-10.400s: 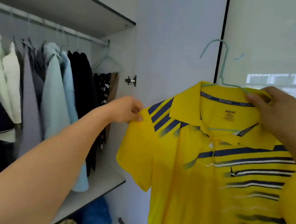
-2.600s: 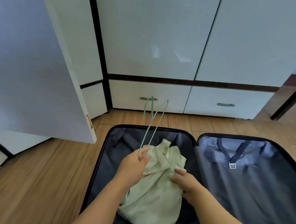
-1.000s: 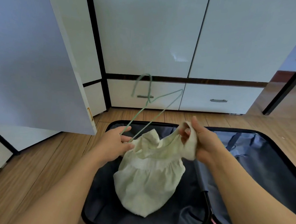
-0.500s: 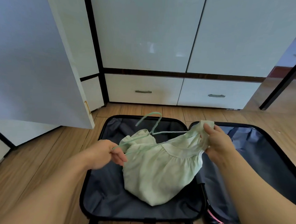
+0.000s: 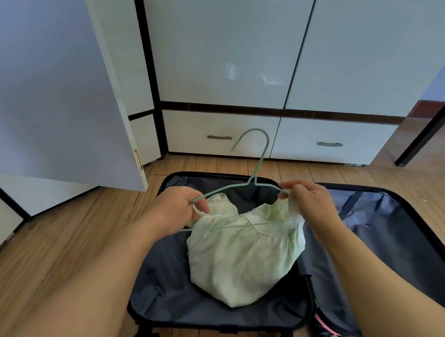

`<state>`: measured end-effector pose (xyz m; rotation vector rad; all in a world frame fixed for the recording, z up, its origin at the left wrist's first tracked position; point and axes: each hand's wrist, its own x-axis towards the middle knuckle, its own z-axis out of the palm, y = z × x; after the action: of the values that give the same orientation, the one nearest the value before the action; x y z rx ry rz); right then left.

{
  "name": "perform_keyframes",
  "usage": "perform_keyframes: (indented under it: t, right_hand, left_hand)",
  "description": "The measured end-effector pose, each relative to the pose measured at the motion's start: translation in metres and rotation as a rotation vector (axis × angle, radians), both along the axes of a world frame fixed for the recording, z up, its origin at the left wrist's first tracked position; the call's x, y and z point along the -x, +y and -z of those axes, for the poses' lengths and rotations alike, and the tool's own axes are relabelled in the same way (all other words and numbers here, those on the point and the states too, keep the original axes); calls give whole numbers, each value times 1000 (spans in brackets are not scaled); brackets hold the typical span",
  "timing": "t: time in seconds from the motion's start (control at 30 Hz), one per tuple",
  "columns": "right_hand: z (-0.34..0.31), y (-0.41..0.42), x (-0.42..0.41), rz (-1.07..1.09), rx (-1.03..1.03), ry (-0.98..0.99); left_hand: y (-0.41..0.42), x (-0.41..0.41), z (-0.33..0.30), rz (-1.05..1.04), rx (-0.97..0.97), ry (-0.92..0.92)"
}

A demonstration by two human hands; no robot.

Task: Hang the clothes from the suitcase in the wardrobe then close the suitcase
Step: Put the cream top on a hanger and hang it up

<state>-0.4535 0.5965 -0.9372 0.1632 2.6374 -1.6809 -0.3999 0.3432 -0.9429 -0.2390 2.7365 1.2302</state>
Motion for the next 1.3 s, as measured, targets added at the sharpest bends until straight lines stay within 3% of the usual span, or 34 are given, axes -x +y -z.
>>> perform_keyframes:
  t: [0.1, 0.2, 0.27, 0.33, 0.4, 0.47, 0.5, 0.6, 0.67, 0.77, 0.93, 1.03, 1.07, 1.17, 1.2, 1.3]
  right_hand:
    - [-19, -11, -5, -239, 56, 26]
    - [-29, -11, -2, -478, -214, 55]
    - [-31, -6, 3, -454, -515, 128]
    - [-28, -1, 6, -371, -643, 180]
    - [-23, 2, 7, -294, -603, 222]
    - [-24, 3, 7, -192, -509, 282]
    - [-28, 3, 9, -140, -468, 319]
    - [-55, 5, 12, -55, -409, 403]
    - [-77, 5, 13, -55, -325, 436]
    - [-116, 2, 10, -145, -248, 499]
    - [-195, 2, 9, -251, -26, 445]
    - [-258, 0, 8, -262, 107, 420]
    - [-279, -1, 8, -258, 110, 425]
    - [-359, 1, 9, -242, 122, 442]
    - [-392, 4, 10, -227, 139, 444]
    - [-475, 11, 8, -224, 152, 472]
  left_hand:
    - [8, 4, -7, -50, 146, 68]
    - [12, 4, -13, -121, 238, 151]
    - [12, 4, -13, -134, 233, 220]
    - [14, 6, -11, -142, 210, 348]
    - [16, 10, -9, -212, 334, 539]
    - [19, 12, -4, -389, 562, 589]
    - [21, 11, -6, -498, 581, 589]
    - [33, 5, -12, -706, 328, 541]
    - [47, 6, -12, -698, 177, 470]
    - [68, 21, -19, -502, -3, 283]
    - [88, 52, -85, -158, -316, 233]
    - [101, 60, -136, 55, -508, 18]
    - [104, 63, -152, 131, -487, -50]
    - [105, 63, -205, 189, 106, -54]
    - [101, 65, -226, 151, 219, -66]
    - [93, 58, -287, 23, 122, -199]
